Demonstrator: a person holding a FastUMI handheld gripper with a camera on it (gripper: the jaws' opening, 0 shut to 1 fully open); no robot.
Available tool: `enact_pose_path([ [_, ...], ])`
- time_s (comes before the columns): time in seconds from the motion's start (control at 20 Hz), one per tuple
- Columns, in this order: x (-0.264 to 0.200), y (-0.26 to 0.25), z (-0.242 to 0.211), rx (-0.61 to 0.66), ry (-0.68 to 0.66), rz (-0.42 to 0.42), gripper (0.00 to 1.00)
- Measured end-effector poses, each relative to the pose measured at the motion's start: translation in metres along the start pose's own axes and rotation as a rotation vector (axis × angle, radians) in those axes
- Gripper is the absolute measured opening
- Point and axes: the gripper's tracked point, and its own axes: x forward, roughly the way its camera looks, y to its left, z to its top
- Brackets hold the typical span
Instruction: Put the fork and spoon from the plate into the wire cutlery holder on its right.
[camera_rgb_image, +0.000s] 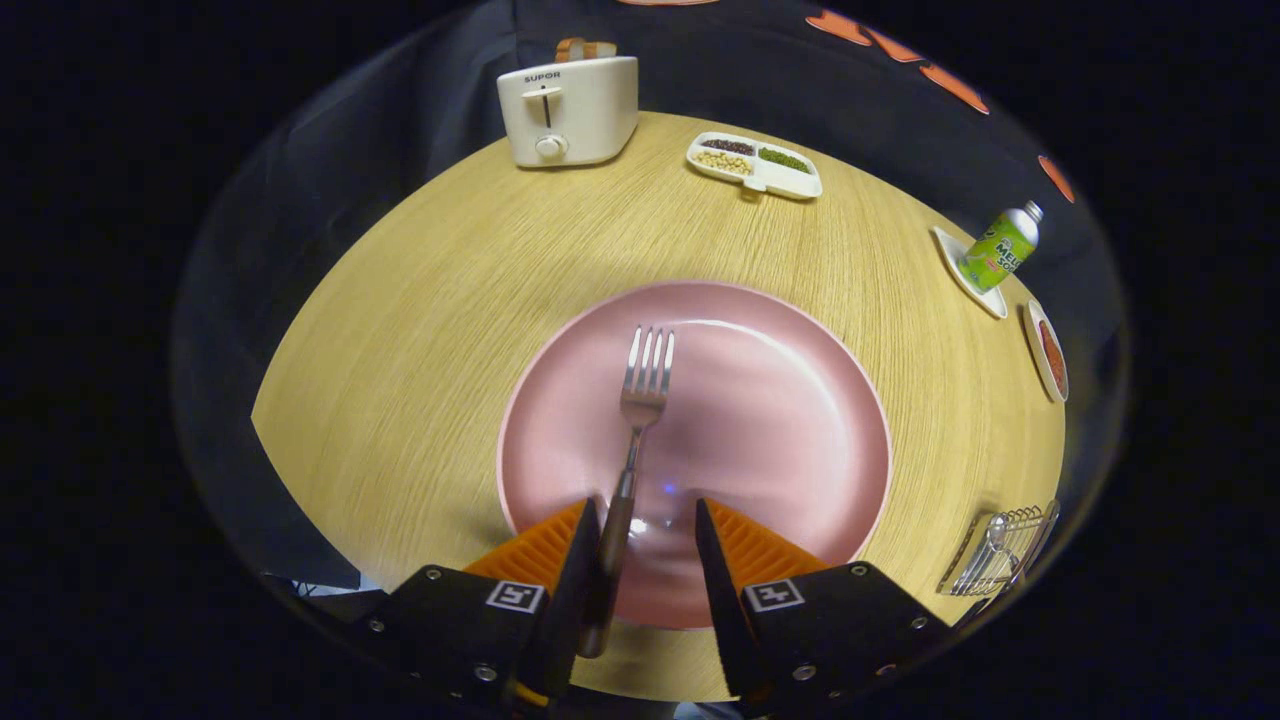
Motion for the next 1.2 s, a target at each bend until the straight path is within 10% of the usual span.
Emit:
enact_pose_path([
  [0.3,0.001,0.005,0.000,0.014,0.062,0.038,0.11],
  [1.2,-0.091,-0.119,0.022,0.200,-0.207,-0.033,0.04],
])
